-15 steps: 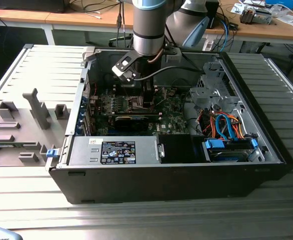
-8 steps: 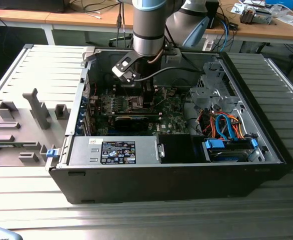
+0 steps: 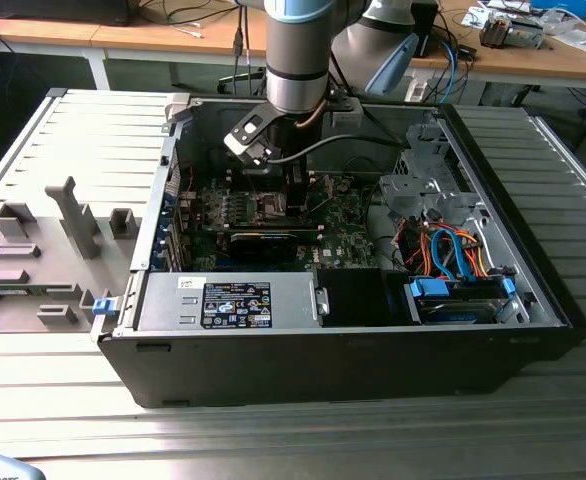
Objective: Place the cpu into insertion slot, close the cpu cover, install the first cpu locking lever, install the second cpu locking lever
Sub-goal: 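Place the cpu into insertion slot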
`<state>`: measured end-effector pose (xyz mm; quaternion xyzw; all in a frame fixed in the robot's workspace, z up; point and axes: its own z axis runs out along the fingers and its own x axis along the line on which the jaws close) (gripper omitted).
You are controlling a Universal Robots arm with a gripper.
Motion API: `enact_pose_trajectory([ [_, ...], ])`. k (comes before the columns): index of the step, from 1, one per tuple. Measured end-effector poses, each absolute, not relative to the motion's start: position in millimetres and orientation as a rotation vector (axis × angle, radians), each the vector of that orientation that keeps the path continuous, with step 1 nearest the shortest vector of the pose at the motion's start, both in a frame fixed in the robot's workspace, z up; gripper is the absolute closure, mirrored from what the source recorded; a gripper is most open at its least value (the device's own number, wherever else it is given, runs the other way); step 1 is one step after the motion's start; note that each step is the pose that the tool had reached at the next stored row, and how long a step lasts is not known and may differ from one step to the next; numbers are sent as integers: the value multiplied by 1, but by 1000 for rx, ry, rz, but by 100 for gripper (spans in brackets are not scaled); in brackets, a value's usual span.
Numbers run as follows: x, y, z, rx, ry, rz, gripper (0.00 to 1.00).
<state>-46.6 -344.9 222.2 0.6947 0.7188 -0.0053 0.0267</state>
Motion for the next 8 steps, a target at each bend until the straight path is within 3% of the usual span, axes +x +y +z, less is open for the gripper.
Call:
enact_pose_trajectory([
  [8,-47,-345,222,2146,2221,-16,45],
])
